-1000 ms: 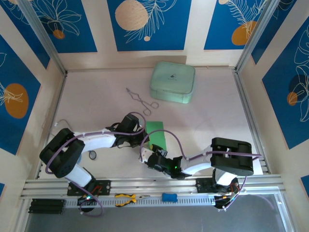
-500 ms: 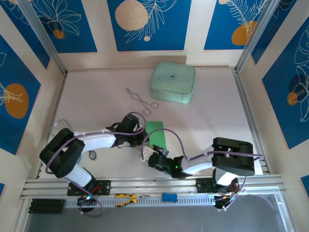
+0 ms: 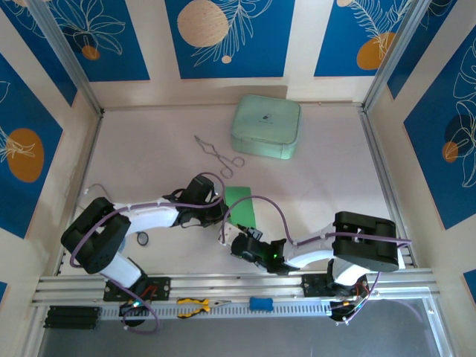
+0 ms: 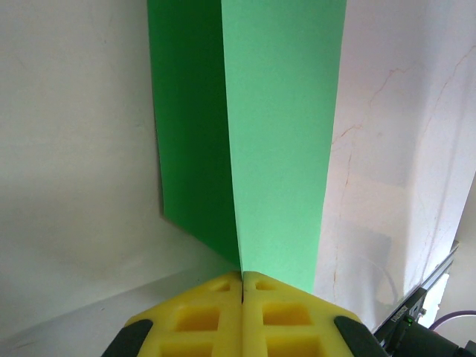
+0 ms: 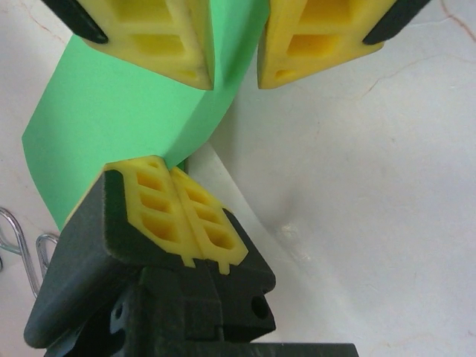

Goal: Fold a paper plane with a square sheet of paper (pick it up from the middle)

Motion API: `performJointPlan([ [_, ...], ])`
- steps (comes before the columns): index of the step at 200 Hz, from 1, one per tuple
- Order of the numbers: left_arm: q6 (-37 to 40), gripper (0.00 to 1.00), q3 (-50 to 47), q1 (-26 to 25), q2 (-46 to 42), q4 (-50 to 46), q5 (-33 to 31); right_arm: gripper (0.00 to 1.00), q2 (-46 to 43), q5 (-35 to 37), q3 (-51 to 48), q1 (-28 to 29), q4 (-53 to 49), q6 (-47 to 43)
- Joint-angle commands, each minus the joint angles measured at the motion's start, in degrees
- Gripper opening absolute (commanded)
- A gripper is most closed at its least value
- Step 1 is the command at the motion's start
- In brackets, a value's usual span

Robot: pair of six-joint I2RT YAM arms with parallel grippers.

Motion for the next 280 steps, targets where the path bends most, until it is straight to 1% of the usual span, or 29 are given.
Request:
performJointPlan([
  [1,-0.3,0.01,1.1,0.3,-0.3,-0.8,0.4,0.21,-1.3,-0.6,-0.8,-0.3,1.6,1.4],
  [42,-0.2,0.00,1.0,0.3,-0.6,-1.0,0.1,0.14,-1.7,-0.5,-1.0,-0.7,1.1,2.1],
  [62,0.1,0.01,1.1,0.3,-1.0,-1.6,-0.2,0.09,-2.0,-0.6,-1.0,-0.8,0.5,2.8],
  [83,0.6,0.04,1.3,0.4,-1.6,-2.8,-1.0,0.06,-3.0,-1.6,-1.1,-1.4,-0.2,3.9],
  [98,1.6,0.16,1.6,0.5,-2.8,-4.8,-2.5,0.04,-4.1,-2.3,-1.4,-1.9,-0.8,4.9],
  [110,2.6,0.29,1.7,0.6,-4.3,-6.9,-4.2,0.04,-5.6,-4.8,-2.0,-2.7,-1.2,5.8],
  [120,3.7,0.38,2.0,0.9,-5.8,-9.3,-5.7,0.04,-7.3,-9.6,-2.6,-4.2,-1.8,7.3],
  [134,5.4,0.49,2.8,1.4,-7.8,-12.8,-7.7,0.03,-9.8,-18.0,-3.1,-7.3,-3.8,10.5],
  [143,6.6,0.52,3.3,1.7,-9.1,-15.0,-9.1,0.03,-11.2,-23.8,-3.4,-9.5,-4.3,11.9],
  [158,8.0,0.56,3.9,2.1,-11.0,-17.4,-10.9,0.04,-13.0,-30.7,-4.1,-12.1,-4.6,12.8],
  [179,9.6,0.56,4.7,3.1,-11.8,-17.8,-10.2,0.04,-14.3,-39.2,-4.4,-15.6,-5.5,14.5],
  [187,10.4,0.54,5.2,3.5,-11.6,-17.6,-9.3,0.04,-14.5,-42.2,-4.5,-16.9,-5.5,15.4],
  [200,11.5,0.50,6.5,4.1,-10.8,-17.5,-8.1,0.03,-14.7,-44.9,-4.5,-17.9,-5.8,16.3],
  [217,13.0,0.43,8.5,4.7,-9.4,-16.9,-6.5,0.03,-14.4,-46.8,-4.1,-18.7,-6.5,17.5],
  [237,15.0,0.35,12.1,5.2,-6.4,-16.1,-2.6,0.03,-13.5,-48.4,-3.8,-18.6,-5.8,18.1],
  [261,17.9,0.29,17.1,5.1,-0.9,-15.8,2.2,0.03,-11.3,-49.7,-3.0,-18.1,-4.3,18.8],
  [280,19.4,0.24,20.5,5.2,3.9,-16.7,4.7,0.03,-8.8,-50.3,-1.9,-17.7,-3.4,19.6],
])
